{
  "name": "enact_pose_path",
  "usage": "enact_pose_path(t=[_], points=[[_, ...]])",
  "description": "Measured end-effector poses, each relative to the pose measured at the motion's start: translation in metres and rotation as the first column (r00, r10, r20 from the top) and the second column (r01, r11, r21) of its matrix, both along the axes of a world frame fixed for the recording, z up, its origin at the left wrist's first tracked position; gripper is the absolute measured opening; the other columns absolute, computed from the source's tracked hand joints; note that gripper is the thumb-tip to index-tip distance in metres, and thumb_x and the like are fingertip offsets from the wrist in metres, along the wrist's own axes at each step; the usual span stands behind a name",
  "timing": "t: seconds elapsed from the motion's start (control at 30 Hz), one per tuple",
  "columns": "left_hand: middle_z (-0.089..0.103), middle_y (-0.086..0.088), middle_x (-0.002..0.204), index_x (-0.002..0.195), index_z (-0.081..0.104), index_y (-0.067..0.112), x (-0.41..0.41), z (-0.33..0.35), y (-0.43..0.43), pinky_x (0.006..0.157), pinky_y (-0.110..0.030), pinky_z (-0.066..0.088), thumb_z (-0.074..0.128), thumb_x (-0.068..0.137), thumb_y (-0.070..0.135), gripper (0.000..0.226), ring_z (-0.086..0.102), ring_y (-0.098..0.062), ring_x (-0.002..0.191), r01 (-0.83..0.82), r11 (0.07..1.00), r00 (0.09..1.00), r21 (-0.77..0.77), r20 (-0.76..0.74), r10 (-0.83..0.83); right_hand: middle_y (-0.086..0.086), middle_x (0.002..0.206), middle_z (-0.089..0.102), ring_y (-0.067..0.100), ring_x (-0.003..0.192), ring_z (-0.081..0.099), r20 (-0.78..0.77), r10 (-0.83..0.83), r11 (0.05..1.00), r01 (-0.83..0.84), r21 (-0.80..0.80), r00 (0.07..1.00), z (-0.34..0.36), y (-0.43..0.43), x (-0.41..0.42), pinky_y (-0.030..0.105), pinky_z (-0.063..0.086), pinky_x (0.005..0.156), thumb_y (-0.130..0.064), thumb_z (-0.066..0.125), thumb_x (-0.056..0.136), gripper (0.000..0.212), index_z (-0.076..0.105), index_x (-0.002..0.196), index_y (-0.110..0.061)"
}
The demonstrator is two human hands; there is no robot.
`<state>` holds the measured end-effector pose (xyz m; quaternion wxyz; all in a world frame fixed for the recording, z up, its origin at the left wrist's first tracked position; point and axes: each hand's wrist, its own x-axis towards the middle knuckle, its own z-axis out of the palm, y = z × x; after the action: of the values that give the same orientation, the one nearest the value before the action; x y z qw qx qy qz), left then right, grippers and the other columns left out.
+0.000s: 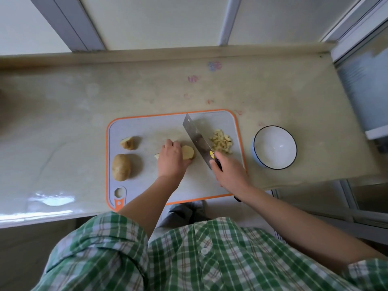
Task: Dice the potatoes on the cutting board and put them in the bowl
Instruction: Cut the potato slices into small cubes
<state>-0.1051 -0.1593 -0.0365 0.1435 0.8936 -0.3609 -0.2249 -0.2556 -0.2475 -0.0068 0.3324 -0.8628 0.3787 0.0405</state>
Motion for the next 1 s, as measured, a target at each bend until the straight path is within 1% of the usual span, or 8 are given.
enact_pose_path(t=[0.17,0.3,0.4,0.5,0.6,0.77,0.9,1.0], points=[[0.050,-0.016,0.113,0.118,0.058,0.004,-0.002,0.000,-0.001,0.083,-0.035,0.038,0.077,0.077,0.018,0.048,0.053,-0.036,0.101,-0.041,0.998,0.995,-0.049,-0.088,0.036,-0.001,0.053,0.038,0.027,0.050,0.044,-0.010,0.096,0.994,-0.096,-0.060,0.995,-0.005,0.012,-0.001,0.034,0.026,0.046,-0.024,0.046,0.097,0.016,0.042,0.086,-0.012],[0.050,-0.016,0.112,0.116,0.057,0.004,-0.006,-0.002,-0.002,0.083,-0.035,0.038,0.076,0.076,0.021,0.047,0.052,-0.036,0.100,-0.081,0.995,0.993,-0.050,-0.094,0.076,0.000,0.056,0.037,0.029,0.057,0.042,-0.091,0.085,0.992,-0.093,-0.085,0.992,-0.003,0.001,0.005,0.034,0.026,0.052,-0.017,0.046,0.092,0.014,0.037,0.082,-0.014],[0.055,-0.012,0.108,0.109,0.060,0.007,-0.007,-0.001,0.000,0.083,-0.035,0.042,0.074,0.078,0.029,0.040,0.056,-0.032,0.095,-0.236,0.967,0.962,-0.091,-0.164,0.219,-0.002,0.058,0.036,0.028,0.061,0.041,-0.133,0.116,0.987,-0.129,-0.094,0.984,-0.003,-0.003,0.011,0.034,0.027,0.055,-0.020,0.047,0.093,0.018,0.037,0.080,-0.013],[0.062,-0.007,0.108,0.106,0.065,0.012,-0.005,-0.001,-0.001,0.078,-0.025,0.039,0.072,0.080,0.021,0.028,0.060,-0.024,0.096,-0.373,0.924,0.899,-0.080,-0.276,0.339,0.006,0.064,0.044,0.029,0.060,0.048,-0.139,0.142,0.988,-0.149,-0.041,0.980,-0.003,0.001,0.013,0.040,0.038,0.052,-0.016,0.044,0.096,0.016,0.039,0.082,-0.011],[0.067,-0.006,0.104,0.101,0.067,0.013,-0.002,-0.002,-0.004,0.076,-0.023,0.038,0.074,0.079,0.015,0.024,0.062,-0.021,0.094,-0.452,0.890,0.851,-0.063,-0.331,0.408,0.007,0.066,0.046,0.028,0.056,0.049,-0.153,0.139,0.990,-0.139,0.008,0.979,-0.001,0.002,0.015,0.042,0.046,0.052,-0.015,0.041,0.096,0.015,0.038,0.083,-0.011],[0.068,0.001,0.089,0.094,0.069,0.013,0.002,0.003,-0.007,0.069,-0.024,0.040,0.076,0.079,0.022,0.019,0.059,-0.015,0.081,-0.545,0.837,0.782,-0.044,-0.386,0.489,0.002,0.063,0.042,0.027,0.059,0.041,-0.091,0.126,0.980,-0.138,-0.141,0.988,0.008,-0.008,0.019,0.033,0.027,0.054,-0.021,0.041,0.099,0.019,0.039,0.081,-0.014],[0.071,-0.002,0.087,0.085,0.067,0.016,0.002,0.002,-0.009,0.076,-0.031,0.051,0.076,0.078,0.026,0.016,0.066,-0.021,0.082,-0.581,0.813,0.759,-0.037,-0.385,0.525,0.000,0.061,0.039,0.028,0.060,0.040,-0.111,0.161,0.970,-0.178,-0.164,0.981,0.014,-0.008,0.024,0.034,0.026,0.055,-0.022,0.040,0.098,0.020,0.038,0.080,-0.013],[0.072,-0.002,0.086,0.080,0.064,0.019,0.002,0.002,-0.011,0.078,-0.031,0.050,0.076,0.078,0.023,0.014,0.066,-0.021,0.083,-0.575,0.818,0.765,-0.022,-0.369,0.527,-0.005,0.059,0.033,0.023,0.058,0.039,-0.145,0.187,0.965,-0.209,-0.156,0.972,0.013,-0.005,0.025,0.034,0.025,0.052,-0.022,0.040,0.098,0.020,0.037,0.080,-0.014]])
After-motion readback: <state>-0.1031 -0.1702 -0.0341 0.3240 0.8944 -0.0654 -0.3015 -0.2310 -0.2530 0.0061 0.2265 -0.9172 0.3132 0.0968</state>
